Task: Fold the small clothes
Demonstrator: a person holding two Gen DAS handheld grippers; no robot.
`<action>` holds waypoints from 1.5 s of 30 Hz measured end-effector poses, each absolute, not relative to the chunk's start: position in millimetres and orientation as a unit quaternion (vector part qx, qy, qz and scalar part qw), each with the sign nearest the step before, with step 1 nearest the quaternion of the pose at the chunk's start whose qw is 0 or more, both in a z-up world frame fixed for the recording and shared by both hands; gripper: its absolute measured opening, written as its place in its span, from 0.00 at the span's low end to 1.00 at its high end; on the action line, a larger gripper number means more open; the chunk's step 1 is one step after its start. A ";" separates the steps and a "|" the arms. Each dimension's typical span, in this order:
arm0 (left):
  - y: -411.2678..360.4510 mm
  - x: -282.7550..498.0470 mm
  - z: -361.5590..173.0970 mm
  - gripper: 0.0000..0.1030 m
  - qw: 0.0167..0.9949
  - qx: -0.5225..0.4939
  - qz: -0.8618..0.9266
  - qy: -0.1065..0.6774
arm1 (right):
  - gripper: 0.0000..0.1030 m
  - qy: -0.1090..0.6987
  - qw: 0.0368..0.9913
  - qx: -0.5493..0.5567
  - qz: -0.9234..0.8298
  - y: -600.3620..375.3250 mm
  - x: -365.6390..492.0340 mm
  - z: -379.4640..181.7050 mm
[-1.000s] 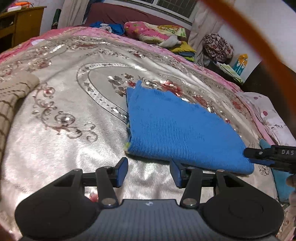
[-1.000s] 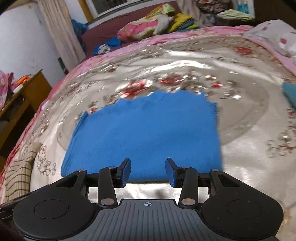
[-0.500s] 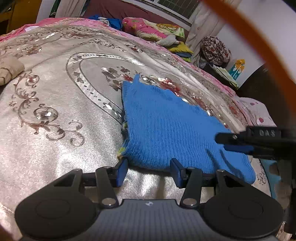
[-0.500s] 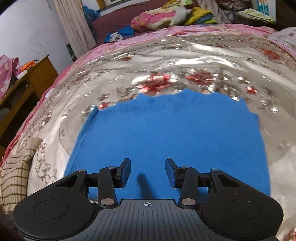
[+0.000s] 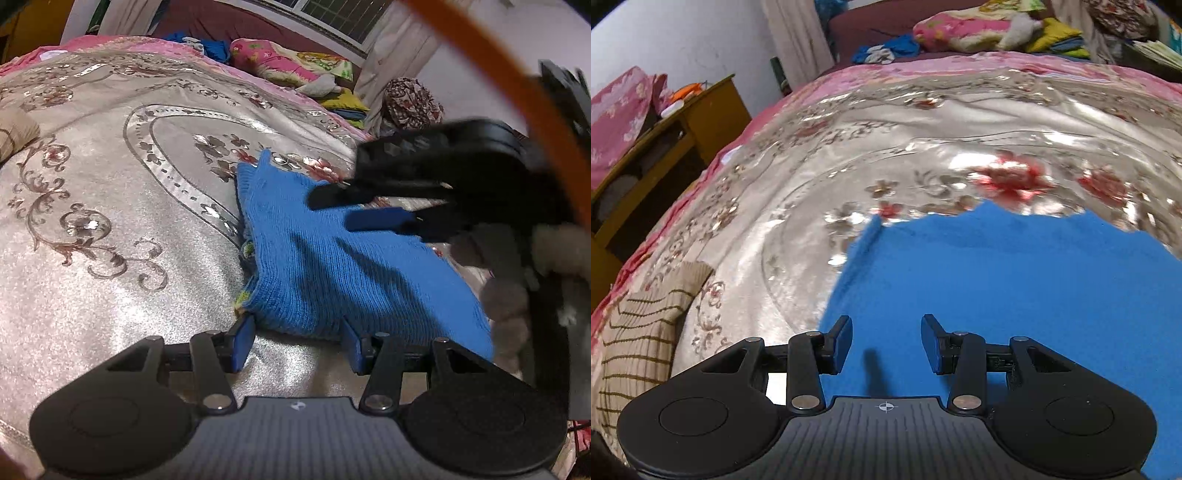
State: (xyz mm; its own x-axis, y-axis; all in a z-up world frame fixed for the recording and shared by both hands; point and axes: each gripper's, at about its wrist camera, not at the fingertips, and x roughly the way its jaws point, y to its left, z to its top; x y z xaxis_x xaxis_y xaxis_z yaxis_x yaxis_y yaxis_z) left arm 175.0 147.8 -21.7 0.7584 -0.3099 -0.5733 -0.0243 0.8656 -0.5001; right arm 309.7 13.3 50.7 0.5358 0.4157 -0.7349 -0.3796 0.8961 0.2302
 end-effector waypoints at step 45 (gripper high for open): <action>159.9 168.1 -20.9 0.53 0.900 -0.266 -0.082 0.337 | 0.51 0.460 0.861 -0.080 0.204 85.6 332.1 17.4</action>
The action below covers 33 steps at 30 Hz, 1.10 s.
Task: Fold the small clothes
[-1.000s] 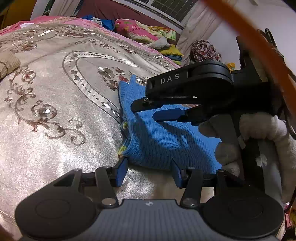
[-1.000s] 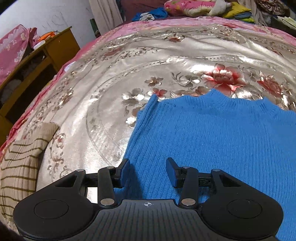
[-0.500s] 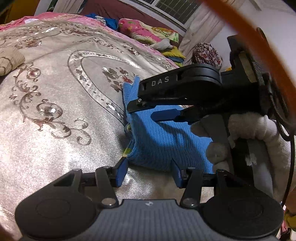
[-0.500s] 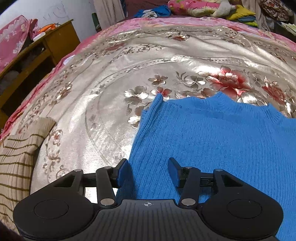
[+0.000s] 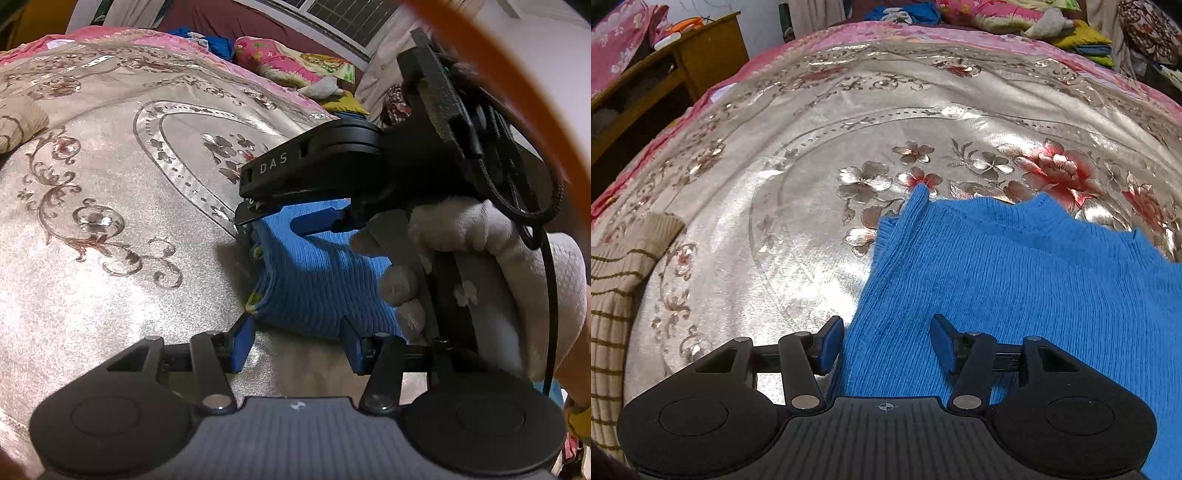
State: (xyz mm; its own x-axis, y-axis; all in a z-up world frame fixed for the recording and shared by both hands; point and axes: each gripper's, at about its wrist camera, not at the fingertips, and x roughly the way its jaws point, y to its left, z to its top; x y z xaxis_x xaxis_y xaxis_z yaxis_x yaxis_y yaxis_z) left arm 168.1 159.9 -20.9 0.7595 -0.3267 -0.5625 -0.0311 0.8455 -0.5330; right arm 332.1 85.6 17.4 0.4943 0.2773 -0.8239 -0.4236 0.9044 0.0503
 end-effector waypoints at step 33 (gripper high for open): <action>156.0 164.0 -20.9 0.62 0.902 -0.262 -0.086 0.334 | 0.18 0.460 0.848 -0.167 0.202 95.7 337.5 18.3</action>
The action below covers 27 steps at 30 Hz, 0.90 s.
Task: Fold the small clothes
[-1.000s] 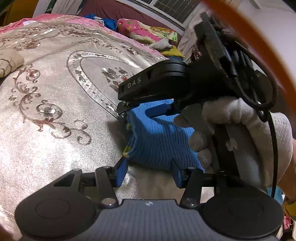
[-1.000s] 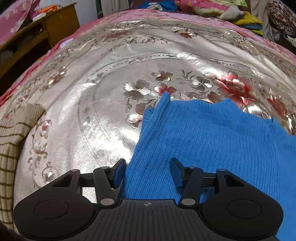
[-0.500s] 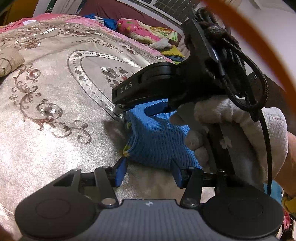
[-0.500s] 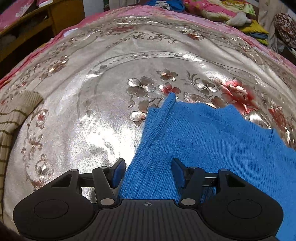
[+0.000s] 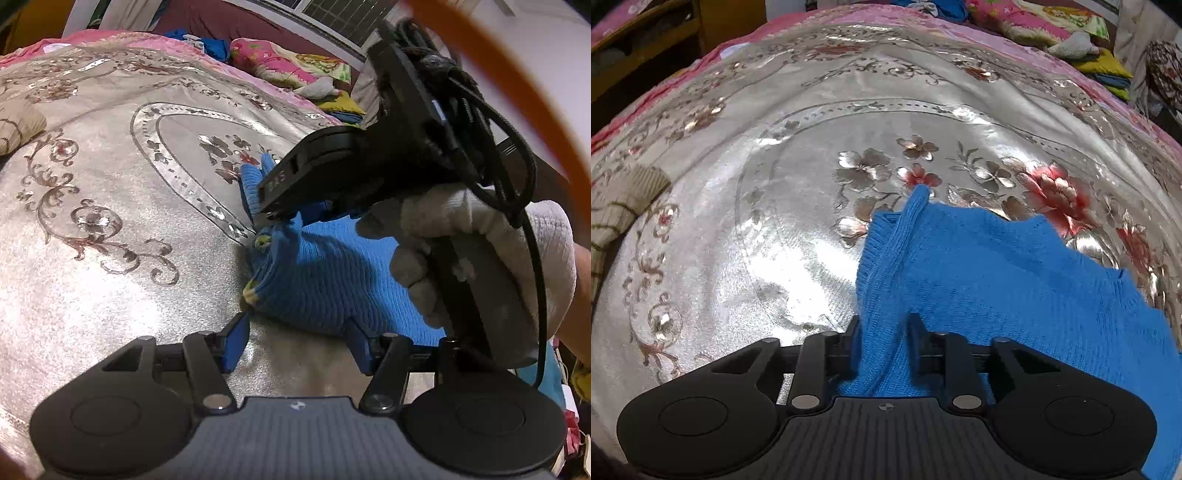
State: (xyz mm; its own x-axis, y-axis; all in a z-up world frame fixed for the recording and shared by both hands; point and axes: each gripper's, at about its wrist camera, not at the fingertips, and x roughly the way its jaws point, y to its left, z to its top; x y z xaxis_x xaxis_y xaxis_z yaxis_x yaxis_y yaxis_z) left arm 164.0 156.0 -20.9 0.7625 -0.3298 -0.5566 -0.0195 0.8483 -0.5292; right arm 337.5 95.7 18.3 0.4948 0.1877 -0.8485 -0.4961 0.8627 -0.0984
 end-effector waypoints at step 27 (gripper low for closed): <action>71.3 204.5 34.8 0.29 0.942 -0.175 -0.075 0.275 | 0.11 0.426 0.871 0.035 0.243 -50.0 335.6 91.9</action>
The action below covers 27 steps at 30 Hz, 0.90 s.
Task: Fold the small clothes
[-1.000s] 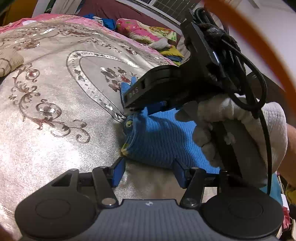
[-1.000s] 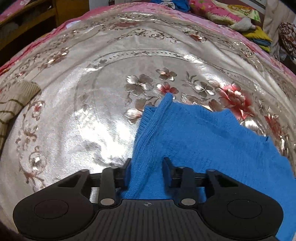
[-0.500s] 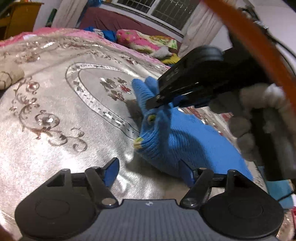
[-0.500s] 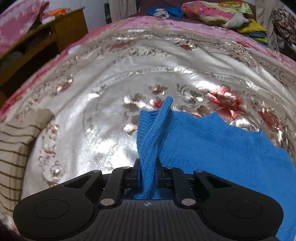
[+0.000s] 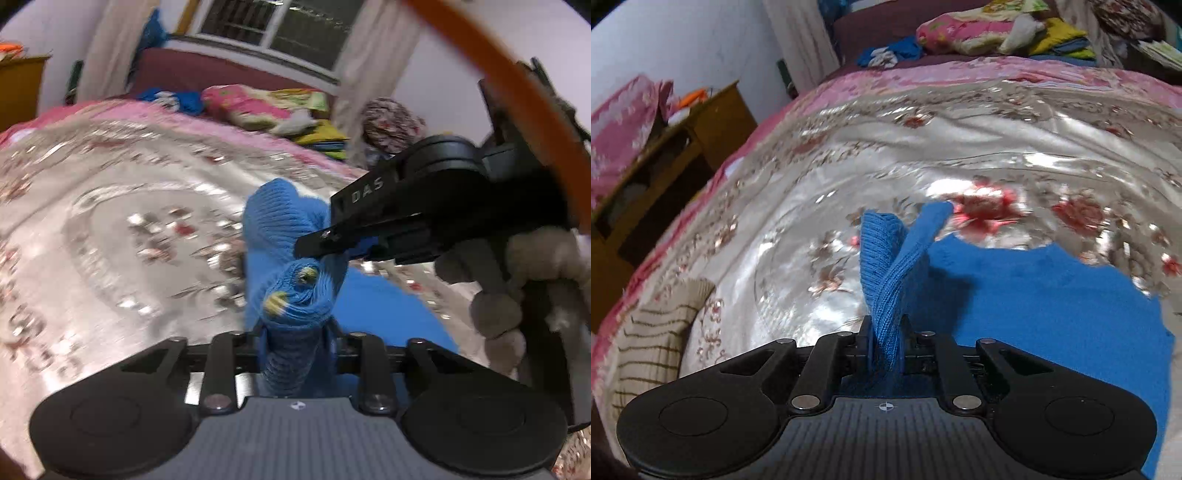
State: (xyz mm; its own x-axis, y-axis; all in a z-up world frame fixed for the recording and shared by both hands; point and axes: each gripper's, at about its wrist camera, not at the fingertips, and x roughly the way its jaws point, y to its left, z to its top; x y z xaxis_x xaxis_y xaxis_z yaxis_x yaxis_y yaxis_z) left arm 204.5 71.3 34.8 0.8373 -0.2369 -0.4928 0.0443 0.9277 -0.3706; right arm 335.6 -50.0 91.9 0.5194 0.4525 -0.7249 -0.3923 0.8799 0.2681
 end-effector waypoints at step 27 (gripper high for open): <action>-73.3 234.5 19.1 0.26 0.918 -0.097 -0.188 0.336 | 0.24 0.424 0.859 0.209 0.197 -230.0 364.1 43.6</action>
